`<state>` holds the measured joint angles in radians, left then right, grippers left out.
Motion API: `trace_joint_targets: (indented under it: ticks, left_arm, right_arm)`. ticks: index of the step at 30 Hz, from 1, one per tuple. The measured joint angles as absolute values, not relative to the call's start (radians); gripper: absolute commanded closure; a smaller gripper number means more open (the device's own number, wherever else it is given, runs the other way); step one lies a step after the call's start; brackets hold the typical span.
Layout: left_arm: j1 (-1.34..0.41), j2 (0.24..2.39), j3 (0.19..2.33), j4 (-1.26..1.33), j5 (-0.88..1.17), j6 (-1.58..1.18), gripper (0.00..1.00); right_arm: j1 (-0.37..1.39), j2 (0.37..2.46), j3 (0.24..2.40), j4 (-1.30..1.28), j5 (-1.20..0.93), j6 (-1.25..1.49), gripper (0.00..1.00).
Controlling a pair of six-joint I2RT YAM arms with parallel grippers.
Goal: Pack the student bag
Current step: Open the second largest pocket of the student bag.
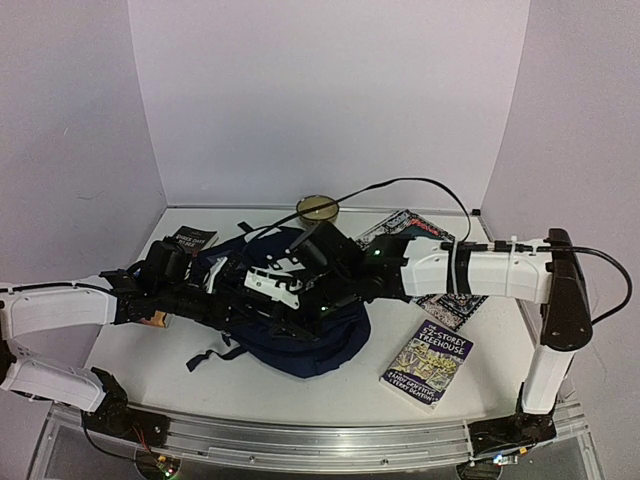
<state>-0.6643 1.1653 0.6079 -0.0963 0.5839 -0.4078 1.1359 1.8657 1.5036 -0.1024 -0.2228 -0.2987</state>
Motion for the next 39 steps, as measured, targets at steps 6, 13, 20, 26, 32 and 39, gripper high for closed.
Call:
trace_joint_targets:
  ticks: [6, 13, 20, 26, 32, 39]
  left_arm:
    - [-0.664, 1.166, 0.608, -0.096, 0.584, -0.398, 1.0]
    - [-0.664, 1.166, 0.608, -0.098, 0.585, -0.397, 1.0]
    - [-0.663, 1.166, 0.608, -0.139, 0.585, -0.401, 1.0]
    - [-0.661, 1.166, 0.608, -0.165, 0.593, -0.427, 1.0]
    - [-0.661, 1.155, 0.606, -0.148, 0.593, -0.449, 1.0]
    - [-0.661, 1.122, 0.566, -0.056, 0.575, -0.473, 1.0]
  right_arm:
    - [1.132, 1.853, 1.502, -0.09, -0.201, -0.303, 0.62]
    - [1.131, 1.903, 1.503, -0.074, -0.203, -0.313, 0.71]
    - [1.124, 1.973, 1.538, -0.068, -0.251, -0.318, 0.85]
    - [1.096, 2.024, 1.558, -0.053, -0.352, -0.294, 0.97]
    - [1.006, 2.044, 1.544, 0.001, -0.582, -0.174, 1.0]
    - [0.944, 2.044, 1.542, 0.046, -0.759, 0.091, 1.0]
